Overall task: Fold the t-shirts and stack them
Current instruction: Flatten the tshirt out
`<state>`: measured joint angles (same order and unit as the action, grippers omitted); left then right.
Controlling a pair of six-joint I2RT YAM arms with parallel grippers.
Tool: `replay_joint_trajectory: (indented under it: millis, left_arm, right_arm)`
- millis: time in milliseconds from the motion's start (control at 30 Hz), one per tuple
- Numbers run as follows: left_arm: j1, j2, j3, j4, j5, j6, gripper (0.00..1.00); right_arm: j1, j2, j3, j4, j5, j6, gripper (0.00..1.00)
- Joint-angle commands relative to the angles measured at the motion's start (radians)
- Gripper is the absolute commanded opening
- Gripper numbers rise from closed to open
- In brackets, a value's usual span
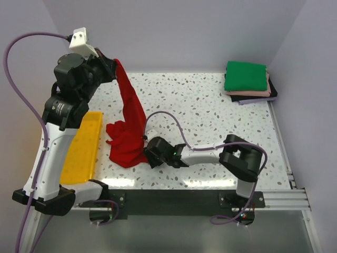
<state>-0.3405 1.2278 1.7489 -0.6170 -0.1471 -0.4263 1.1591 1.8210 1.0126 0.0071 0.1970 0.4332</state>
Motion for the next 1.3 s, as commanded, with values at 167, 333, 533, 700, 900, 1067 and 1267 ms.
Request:
replay_joint_trajectory:
  millis: [167, 333, 533, 700, 900, 1067, 1267]
  left_arm:
    - [0.006, -0.022, 0.035, 0.033, -0.011, 0.017, 0.00]
    - [0.006, -0.024, 0.046, 0.025, -0.020, 0.021, 0.00]
    - [0.006, -0.037, 0.077, 0.007, -0.068, 0.029, 0.00]
    - [0.008, -0.076, 0.118, -0.009, -0.159, 0.049, 0.00]
    - [0.006, -0.158, 0.127, -0.012, -0.287, 0.063, 0.00]
    - [0.006, -0.234, 0.109, -0.007, -0.344, 0.049, 0.00]
    - [0.006, -0.329, 0.090, 0.005, -0.353, 0.046, 0.00]
  right_arm:
    - [-0.003, 0.076, 0.081, 0.093, 0.087, 0.065, 0.56]
    - [-0.003, 0.098, 0.095, 0.065, 0.068, 0.087, 0.30]
    - [-0.007, -0.035, 0.073, -0.137, 0.211, 0.105, 0.00]
    - [-0.081, -0.358, 0.054, -0.367, 0.407, 0.095, 0.00]
    - [-0.202, -0.692, 0.101, -0.599, 0.571, 0.026, 0.00]
    - [-0.213, -0.887, 0.207, -0.717, 0.685, -0.043, 0.00]
    - [-0.213, -1.075, 0.291, -0.737, 0.680, -0.109, 0.00]
